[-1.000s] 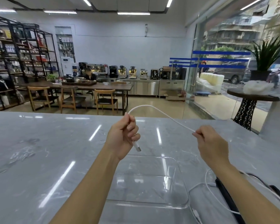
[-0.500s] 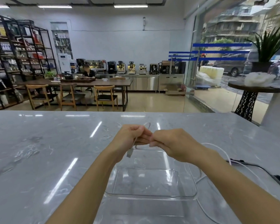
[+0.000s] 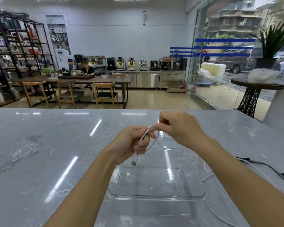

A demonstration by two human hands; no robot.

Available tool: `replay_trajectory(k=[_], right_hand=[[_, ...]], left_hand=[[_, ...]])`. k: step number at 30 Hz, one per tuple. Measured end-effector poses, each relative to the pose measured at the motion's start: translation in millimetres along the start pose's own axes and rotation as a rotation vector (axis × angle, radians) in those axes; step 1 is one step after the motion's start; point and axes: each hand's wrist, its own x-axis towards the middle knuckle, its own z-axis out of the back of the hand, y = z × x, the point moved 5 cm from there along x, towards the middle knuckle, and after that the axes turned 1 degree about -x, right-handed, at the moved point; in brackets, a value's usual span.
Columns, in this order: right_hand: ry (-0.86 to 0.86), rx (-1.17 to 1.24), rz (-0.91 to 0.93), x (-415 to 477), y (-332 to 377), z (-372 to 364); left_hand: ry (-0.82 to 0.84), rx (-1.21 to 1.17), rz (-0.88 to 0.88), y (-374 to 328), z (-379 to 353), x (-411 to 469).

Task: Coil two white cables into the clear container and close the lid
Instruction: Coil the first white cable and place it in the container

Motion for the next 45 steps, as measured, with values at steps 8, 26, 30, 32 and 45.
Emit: replay_trajectory(k=[8, 26, 30, 32, 45], right_hand=[[0.328, 0.504, 0.055, 12, 6, -24], [0.074, 1.044, -0.255, 9, -81, -18], [-0.198, 0.885, -0.273, 3, -96, -13], [-0.344, 0.343, -0.168, 4, -88, -10], [0.315, -0.381, 0.721, -14, 47, -66]], left_hand=[[0.129, 0.057, 0.068, 1, 9, -1], [-0.030, -0.423, -0.067, 0, 58, -8], [-0.096, -0.586, -0.140, -5, 66, -11], [-0.093, -0.592, -0.159, -7, 62, -11], [-0.357, -0.472, -0.179, -5, 58, -7]])
